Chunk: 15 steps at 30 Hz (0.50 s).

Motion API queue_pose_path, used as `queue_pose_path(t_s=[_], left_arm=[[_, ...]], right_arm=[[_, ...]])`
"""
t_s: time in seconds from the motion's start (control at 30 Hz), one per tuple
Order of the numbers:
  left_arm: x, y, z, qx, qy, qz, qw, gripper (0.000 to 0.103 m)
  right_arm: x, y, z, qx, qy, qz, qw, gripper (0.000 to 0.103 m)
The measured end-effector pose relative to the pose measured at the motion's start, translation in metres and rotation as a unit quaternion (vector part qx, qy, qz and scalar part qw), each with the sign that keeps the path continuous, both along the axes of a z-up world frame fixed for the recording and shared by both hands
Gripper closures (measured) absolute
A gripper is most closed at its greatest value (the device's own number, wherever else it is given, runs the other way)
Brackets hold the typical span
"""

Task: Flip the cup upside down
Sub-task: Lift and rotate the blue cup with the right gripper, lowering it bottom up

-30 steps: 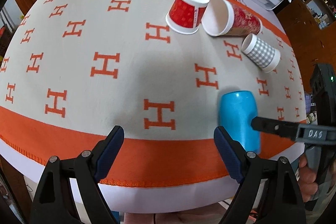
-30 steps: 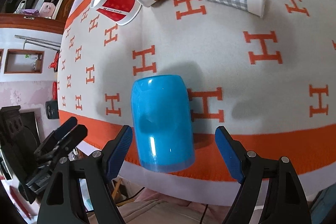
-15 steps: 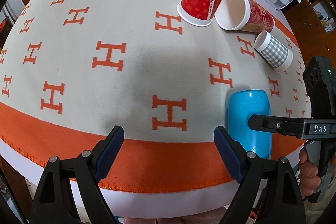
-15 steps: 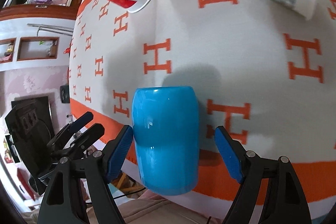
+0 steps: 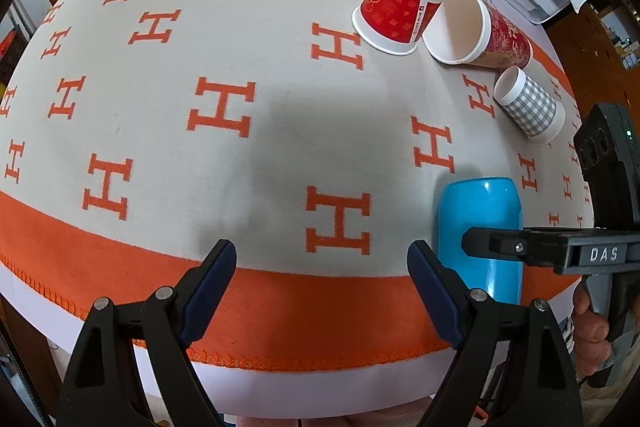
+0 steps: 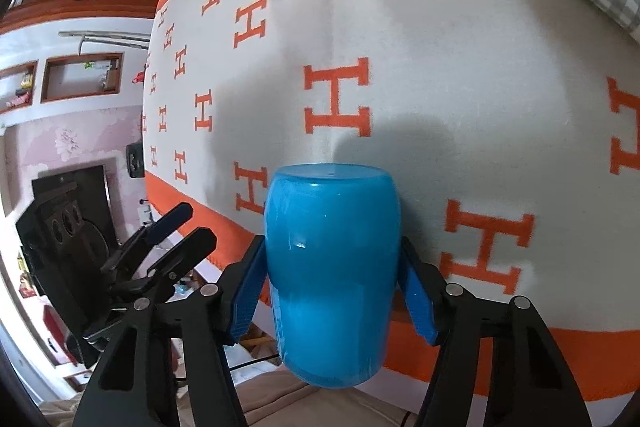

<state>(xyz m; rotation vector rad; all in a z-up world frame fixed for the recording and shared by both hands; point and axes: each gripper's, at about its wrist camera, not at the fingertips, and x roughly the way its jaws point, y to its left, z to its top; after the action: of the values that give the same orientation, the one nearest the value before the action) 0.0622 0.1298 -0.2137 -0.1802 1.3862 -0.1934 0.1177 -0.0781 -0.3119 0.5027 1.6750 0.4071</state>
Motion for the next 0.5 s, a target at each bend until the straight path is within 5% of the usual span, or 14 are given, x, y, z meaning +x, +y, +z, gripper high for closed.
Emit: queue_pose_path(t_s=[0.33,0.5], left_arm=[[-0.004,-0.01,0.01,0.008,-0.021,-0.03,0.9993,0.017],[-0.006,-0.016,0.017,0.01,-0.036,-0.043,0.9984,0.017]], right_arm=[[-0.026,-0.005,0.031,-0.039,-0.054,-0.008,0.998,0.04],[-0.042,-0.009,0.07,-0.093,-0.159,-0.035,0.982,0.04]])
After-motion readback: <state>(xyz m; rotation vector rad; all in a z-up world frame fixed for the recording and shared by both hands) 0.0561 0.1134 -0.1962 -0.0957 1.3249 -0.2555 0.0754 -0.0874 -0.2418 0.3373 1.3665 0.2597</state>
